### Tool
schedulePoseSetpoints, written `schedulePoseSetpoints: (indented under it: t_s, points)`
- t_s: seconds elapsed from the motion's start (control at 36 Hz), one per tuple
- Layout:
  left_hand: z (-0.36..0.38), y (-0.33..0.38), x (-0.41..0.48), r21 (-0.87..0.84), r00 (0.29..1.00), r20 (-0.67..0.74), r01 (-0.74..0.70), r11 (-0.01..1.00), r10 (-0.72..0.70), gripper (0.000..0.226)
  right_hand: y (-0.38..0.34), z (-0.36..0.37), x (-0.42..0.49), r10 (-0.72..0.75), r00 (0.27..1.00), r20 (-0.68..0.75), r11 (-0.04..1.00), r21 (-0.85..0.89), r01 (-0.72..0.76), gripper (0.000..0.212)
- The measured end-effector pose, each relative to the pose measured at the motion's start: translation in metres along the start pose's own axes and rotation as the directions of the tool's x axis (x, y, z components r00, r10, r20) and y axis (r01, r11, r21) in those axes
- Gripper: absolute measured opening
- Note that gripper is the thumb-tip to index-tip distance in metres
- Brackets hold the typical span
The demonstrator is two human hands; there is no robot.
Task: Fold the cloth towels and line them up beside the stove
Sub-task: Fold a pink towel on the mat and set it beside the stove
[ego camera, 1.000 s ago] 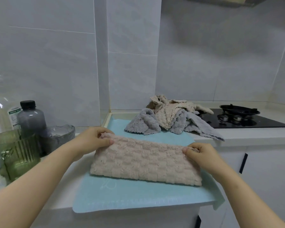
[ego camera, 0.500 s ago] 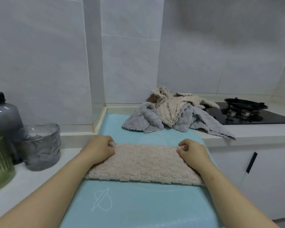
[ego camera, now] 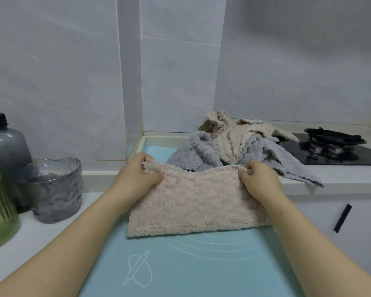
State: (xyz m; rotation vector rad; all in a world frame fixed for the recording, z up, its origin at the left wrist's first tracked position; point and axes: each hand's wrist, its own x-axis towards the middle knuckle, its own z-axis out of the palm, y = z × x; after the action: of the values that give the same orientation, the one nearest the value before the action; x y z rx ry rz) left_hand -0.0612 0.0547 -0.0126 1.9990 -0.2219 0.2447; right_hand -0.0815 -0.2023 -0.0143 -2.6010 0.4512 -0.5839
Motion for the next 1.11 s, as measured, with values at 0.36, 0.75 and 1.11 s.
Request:
schedulePoseSetpoints:
  t_s: [0.36, 0.75, 1.11]
  points:
    - [0.009, -0.021, 0.005, 0.543, 0.992, -0.082, -0.039, 0.839, 0.099, 0.020, 0.014, 0.025, 0.004, 0.031, 0.999, -0.008, 0.995, 0.093, -0.030, 0.029]
    - [-0.002, -0.012, 0.004, 0.595, 0.997, 0.035, 0.034, 0.803, -0.069, 0.040, 0.009, 0.027, 0.004, 0.005, 0.999, -0.053, 0.990, 0.144, 0.003, 0.035]
    - [0.001, -0.021, 0.004, 0.725, 0.975, -0.086, -0.079, 0.684, 0.204, 0.010, 0.008, 0.013, -0.008, 0.111, 0.982, 0.156, 0.983, -0.160, -0.086, 0.040]
